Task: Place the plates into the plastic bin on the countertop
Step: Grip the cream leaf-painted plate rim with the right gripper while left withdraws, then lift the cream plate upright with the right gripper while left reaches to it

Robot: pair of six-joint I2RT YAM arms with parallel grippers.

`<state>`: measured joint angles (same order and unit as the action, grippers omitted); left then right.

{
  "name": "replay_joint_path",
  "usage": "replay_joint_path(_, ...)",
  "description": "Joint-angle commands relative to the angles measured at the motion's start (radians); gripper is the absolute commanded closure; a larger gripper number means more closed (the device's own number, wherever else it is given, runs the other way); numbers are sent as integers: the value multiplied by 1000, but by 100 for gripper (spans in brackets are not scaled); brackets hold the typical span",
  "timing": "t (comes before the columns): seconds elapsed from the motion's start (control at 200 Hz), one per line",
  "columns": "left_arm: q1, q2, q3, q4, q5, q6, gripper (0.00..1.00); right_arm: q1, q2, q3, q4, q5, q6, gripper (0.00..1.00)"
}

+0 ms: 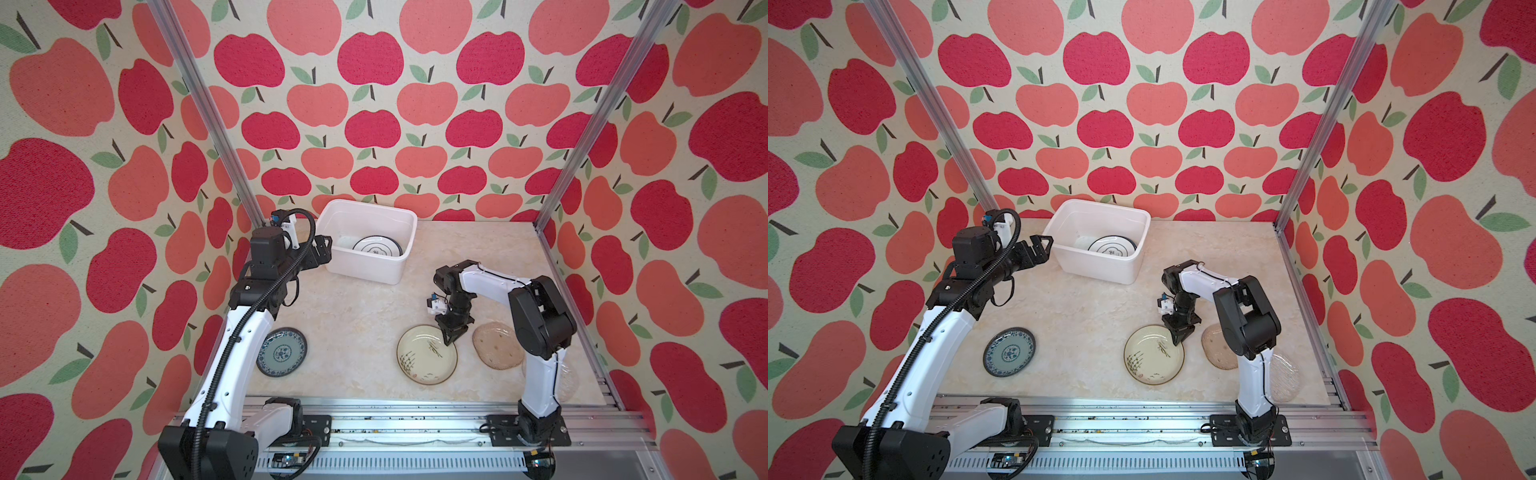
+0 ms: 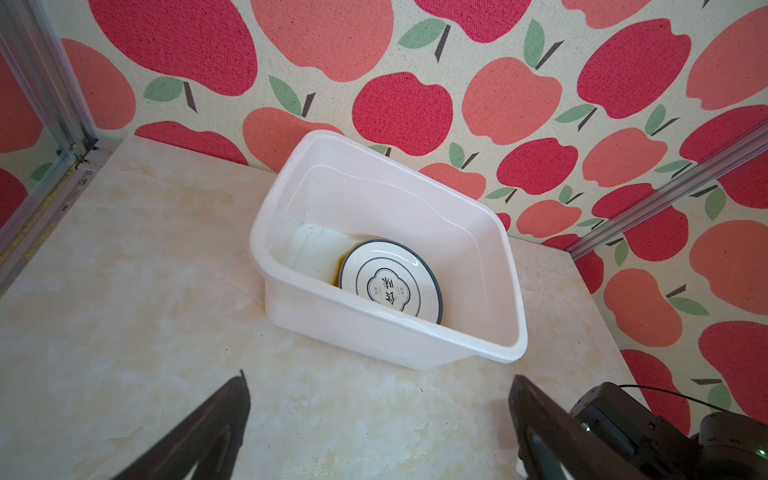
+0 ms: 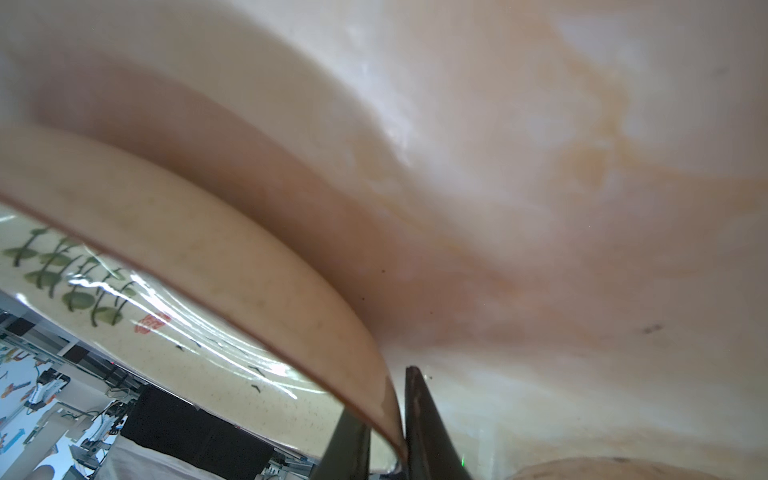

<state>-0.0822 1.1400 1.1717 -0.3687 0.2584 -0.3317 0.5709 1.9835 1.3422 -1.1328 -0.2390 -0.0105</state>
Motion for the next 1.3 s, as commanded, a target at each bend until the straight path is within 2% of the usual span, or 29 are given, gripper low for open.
replay_joint_path(0.0, -16, 10, 48, -32, 54, 6, 1, -50, 17, 5, 76, -12, 93, 84)
replay_joint_path(0.225, -68, 85, 124, -221, 199, 86, 1, -118, -21, -7, 120, -44, 178, 86)
replay_joint_path(0.34, -137, 151, 176, -376, 252, 154, 1, -142, -35, -30, 157, -57, 222, 86)
replay_joint_path(0.43, -185, 174, 157, -418, 267, 167, 1, -154, -29, -31, 169, -66, 252, 87)
replay_joint_path(0.54, -206, 169, 90, -384, 294, 109, 1, -158, -30, -28, 184, -69, 298, 87)
replay_joint_path(0.715, -214, 158, -29, -286, 326, 8, 1, -162, -60, -65, 285, -115, 439, 87)
replay_joint_path(0.845, -229, 155, -117, -212, 346, -38, 1, -161, -55, -53, 317, -145, 483, 87)
replay_joint_path(1.116, -231, 206, -298, 14, 386, -157, 1, -111, -17, 21, 329, -227, 458, 85)
replay_joint_path(1.181, -232, 242, -333, 90, 408, -181, 0, -98, -11, 18, 335, -257, 448, 83)
replay_joint_path(1.296, -232, 310, -357, 174, 433, -201, 2, -89, -12, -3, 355, -296, 444, 72)
